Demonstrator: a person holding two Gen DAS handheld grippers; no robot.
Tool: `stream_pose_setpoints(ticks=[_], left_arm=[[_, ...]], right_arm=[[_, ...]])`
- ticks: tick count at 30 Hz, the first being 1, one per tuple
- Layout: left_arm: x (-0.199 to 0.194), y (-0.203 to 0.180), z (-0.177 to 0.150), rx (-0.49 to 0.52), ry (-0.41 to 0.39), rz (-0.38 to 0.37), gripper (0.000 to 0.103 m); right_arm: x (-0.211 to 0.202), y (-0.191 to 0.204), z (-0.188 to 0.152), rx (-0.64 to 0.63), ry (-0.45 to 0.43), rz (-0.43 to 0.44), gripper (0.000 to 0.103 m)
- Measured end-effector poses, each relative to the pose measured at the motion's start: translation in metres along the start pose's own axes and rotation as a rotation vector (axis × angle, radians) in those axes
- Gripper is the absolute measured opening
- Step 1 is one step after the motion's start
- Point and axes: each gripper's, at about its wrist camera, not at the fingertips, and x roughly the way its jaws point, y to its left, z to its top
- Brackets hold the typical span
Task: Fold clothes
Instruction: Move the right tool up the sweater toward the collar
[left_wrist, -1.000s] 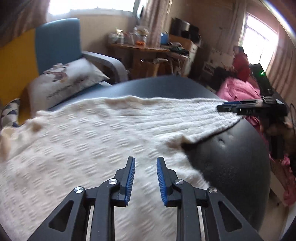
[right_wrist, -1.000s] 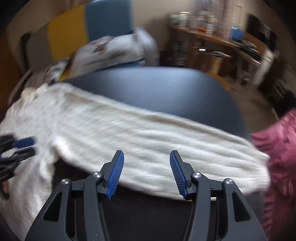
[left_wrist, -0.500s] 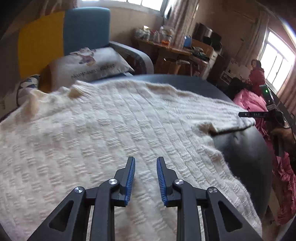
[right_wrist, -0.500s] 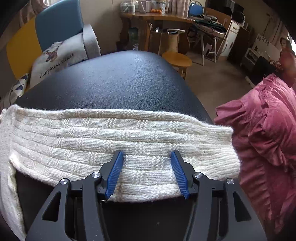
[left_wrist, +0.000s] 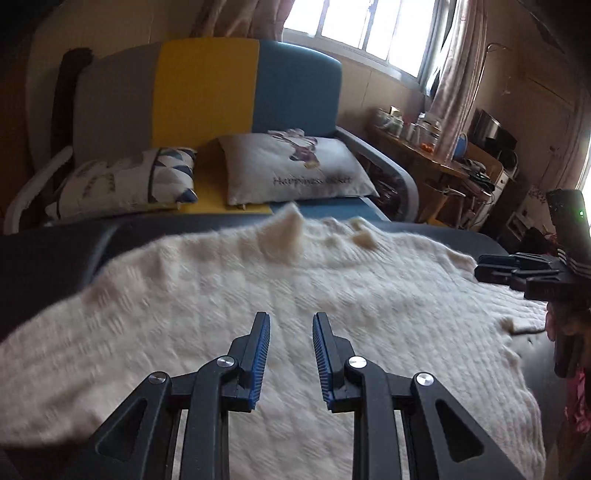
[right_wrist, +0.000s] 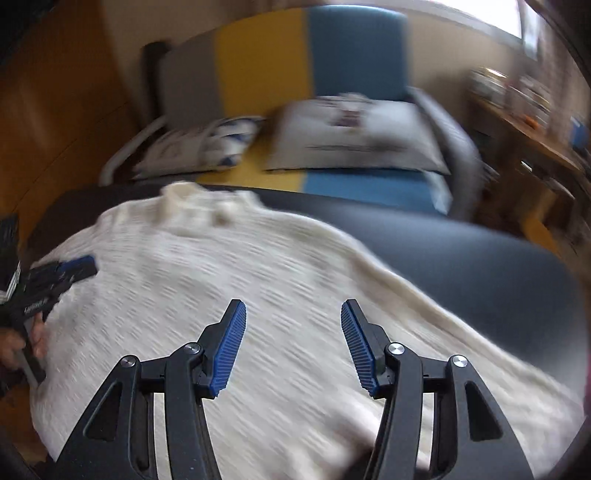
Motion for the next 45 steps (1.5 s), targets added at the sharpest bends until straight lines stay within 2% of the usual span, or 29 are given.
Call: stream_pose_setpoints(ticks=[1, 6, 9, 11, 12, 15, 18, 21, 23, 25, 26, 28, 29, 31, 33, 36, 39, 42, 45], left_arm=[[0.005, 0.005, 0.006, 0.007, -0.004, 0.012, 0.024], [0.032, 0.013, 0.034, 0.051, -0.012, 0.026, 0.024], [0.062, 0.014, 0.042, 0.093, 0.037, 0.055, 0.024], [0.08, 0.022, 0.038, 0.079, 0.084, 0.075, 0.024], [0.087, 0.026, 0.036, 0.069, 0.105, 0.083, 0.026], [0.081, 0.035, 0.038, -0.005, 0.099, 0.051, 0.025], [0.071, 0.03, 0.037, -0.007, 0.067, 0.031, 0.025], [0.07, 0.017, 0.046, 0.03, 0.036, 0.001, 0.025], [0.074, 0.003, 0.055, 0.062, 0.033, -0.022, 0.025], [0.088, -0.012, 0.063, 0.098, 0.059, -0.031, 0.025], [0.095, -0.014, 0.065, 0.102, 0.072, -0.022, 0.025], [0.116, -0.014, 0.066, 0.098, 0.115, 0.067, 0.023], [0.12, -0.01, 0.065, 0.074, 0.125, 0.08, 0.024], [0.119, -0.001, 0.066, -0.001, 0.1, 0.053, 0.023], [0.117, -0.002, 0.065, -0.012, 0.09, 0.054, 0.024], [0.113, -0.005, 0.065, -0.007, 0.084, 0.068, 0.024], [0.093, -0.002, 0.062, -0.008, 0.03, 0.092, 0.024], [0.069, 0.008, 0.055, -0.011, -0.02, 0.117, 0.024], [0.068, 0.029, 0.044, -0.045, 0.033, 0.182, 0.024]], right_arm=[[0.014, 0.012, 0.008, -0.019, 0.009, 0.019, 0.057], [0.073, 0.033, 0.038, -0.075, 0.075, -0.024, 0.057], [0.095, 0.033, 0.046, -0.075, 0.108, -0.052, 0.057], [0.106, 0.028, 0.045, -0.074, 0.136, -0.087, 0.057], [0.106, 0.024, 0.044, -0.073, 0.122, -0.09, 0.057], [0.103, 0.016, 0.044, -0.036, 0.099, -0.076, 0.057], [0.097, 0.02, 0.048, -0.03, 0.097, -0.064, 0.057], [0.085, 0.037, 0.058, -0.095, 0.049, -0.052, 0.057], [0.089, 0.046, 0.065, -0.121, 0.051, -0.048, 0.057], [0.097, 0.053, 0.07, -0.138, 0.071, -0.008, 0.057], [0.101, 0.056, 0.07, -0.147, 0.083, 0.018, 0.057], [0.112, 0.058, 0.068, -0.16, 0.109, 0.068, 0.057], [0.119, 0.056, 0.065, -0.155, 0.127, 0.076, 0.057], [0.125, 0.05, 0.061, -0.15, 0.107, 0.077, 0.057], [0.125, 0.045, 0.059, -0.127, 0.087, 0.082, 0.057], [0.123, 0.051, 0.058, -0.143, 0.087, 0.053, 0.057], [0.111, 0.049, 0.059, -0.135, 0.079, 0.038, 0.057], [0.09, 0.035, 0.051, -0.141, 0.065, -0.014, 0.057], [0.077, 0.007, 0.035, -0.094, 0.094, -0.059, 0.059]])
